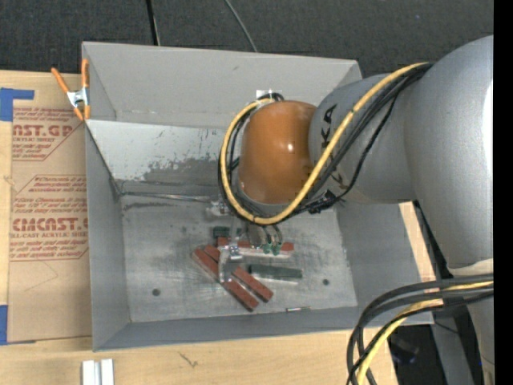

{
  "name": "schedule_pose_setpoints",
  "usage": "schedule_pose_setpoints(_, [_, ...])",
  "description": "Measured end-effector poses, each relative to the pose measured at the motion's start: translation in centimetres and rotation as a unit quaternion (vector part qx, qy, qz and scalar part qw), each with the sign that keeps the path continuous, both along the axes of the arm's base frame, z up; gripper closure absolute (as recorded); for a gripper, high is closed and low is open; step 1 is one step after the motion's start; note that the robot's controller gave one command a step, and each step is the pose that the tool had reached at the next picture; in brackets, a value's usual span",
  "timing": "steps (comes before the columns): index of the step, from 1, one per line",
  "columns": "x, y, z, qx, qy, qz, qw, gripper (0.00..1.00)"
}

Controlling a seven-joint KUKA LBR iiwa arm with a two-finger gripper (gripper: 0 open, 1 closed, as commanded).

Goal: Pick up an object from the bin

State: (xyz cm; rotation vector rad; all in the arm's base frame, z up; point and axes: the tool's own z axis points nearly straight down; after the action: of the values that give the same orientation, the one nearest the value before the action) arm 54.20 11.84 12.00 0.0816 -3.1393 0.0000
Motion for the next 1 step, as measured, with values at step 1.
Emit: schedule_pose_setpoints(1, [-1.18,-0.71,-4.12,0.005,-0.0148,-0.123,0.9923,1.00])
